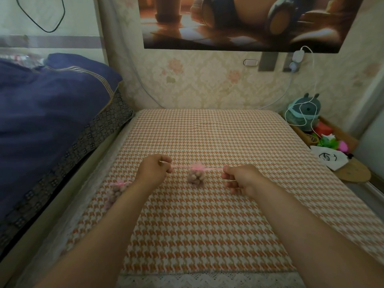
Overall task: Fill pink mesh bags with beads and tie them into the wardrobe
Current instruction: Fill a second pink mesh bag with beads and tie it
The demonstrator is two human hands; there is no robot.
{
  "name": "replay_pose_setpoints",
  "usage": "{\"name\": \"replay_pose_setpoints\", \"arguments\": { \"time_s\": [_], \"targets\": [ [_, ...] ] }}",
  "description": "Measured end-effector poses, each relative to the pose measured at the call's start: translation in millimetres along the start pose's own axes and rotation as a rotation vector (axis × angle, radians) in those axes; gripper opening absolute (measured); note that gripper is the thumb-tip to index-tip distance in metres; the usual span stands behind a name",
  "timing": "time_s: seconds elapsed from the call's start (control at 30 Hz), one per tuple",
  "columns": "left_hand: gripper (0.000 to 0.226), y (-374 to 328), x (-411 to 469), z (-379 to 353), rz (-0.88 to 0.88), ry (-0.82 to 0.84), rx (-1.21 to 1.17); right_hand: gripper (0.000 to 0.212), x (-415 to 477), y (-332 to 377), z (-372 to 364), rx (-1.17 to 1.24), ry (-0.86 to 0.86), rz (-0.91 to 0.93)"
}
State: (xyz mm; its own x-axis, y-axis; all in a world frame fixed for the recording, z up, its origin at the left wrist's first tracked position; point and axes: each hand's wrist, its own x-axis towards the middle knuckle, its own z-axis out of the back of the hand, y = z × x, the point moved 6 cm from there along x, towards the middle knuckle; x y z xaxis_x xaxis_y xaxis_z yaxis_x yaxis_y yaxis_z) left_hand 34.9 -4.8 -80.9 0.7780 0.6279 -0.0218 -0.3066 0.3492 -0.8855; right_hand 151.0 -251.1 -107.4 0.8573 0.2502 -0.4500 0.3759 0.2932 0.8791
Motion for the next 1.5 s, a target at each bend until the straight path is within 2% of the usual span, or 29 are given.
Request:
{"name": "replay_pose_setpoints", "arguments": {
  "time_s": [0.07, 0.17, 0.4, 0.47, 0.63, 0.73, 0.83, 1.07, 1.2, 1.5],
  "targets": [
    [0.021, -8.4, -1.6, -6.2, -0.127, 0.067, 0.23, 0.015, 1.2, 0.5, -0.8, 0.017, -0.012, 0.004],
    [0.025, -11.5, -3.7, -15.1, -0.161, 0.174, 0.476, 0.013, 2.3, 0.8, -0.6, 0.04, -0.004, -0.002],
    [0.034, -5.2, 2.9, -14.4, -0.072, 0.143, 0.473, 0.016, 1.4, -1.9, -3.5, 0.017, -0.053, -0.006],
    [0.036, -0.6, -1.1, -16.5, -0.016, 0.167, 0.363, 0.015, -2.5, 1.1, -7.0, 0.083, -0.05, 0.018],
    [0.026, -6.8, -21.8, -21.3, 0.233, 0.135, -0.256, 0.015, -25.4, 10.7, -17.7, 0.144, 0.094, 0.125],
    [0.036, -17.2, -45.5, -23.4, 0.216, 0.211, -0.557, 0.02, -45.1, 11.5, -26.3, 0.126, 0.189, 0.148],
    [0.031, -19.7, -63.8, -24.2, 0.232, 0.271, -0.735, 0.02, -64.9, 8.0, -34.6, 0.122, 0.248, 0.152],
    [0.03, -6.6, -86.4, -18.1, 0.248, 0.311, -0.667, 0.02, -95.2, -4.2, -42.3, -0.032, 0.292, 0.151],
    [0.029, -1.2, -91.4, -19.1, 0.186, 0.417, -0.498, 0.018, -95.5, -8.8, -47.1, -0.159, 0.292, 0.159],
    [0.026, -8.9, -92.5, -26.1, 0.08, 0.603, -0.212, 0.011, -80.2, 10.4, -60.9, -0.36, 0.154, 0.38]
  ]
}}
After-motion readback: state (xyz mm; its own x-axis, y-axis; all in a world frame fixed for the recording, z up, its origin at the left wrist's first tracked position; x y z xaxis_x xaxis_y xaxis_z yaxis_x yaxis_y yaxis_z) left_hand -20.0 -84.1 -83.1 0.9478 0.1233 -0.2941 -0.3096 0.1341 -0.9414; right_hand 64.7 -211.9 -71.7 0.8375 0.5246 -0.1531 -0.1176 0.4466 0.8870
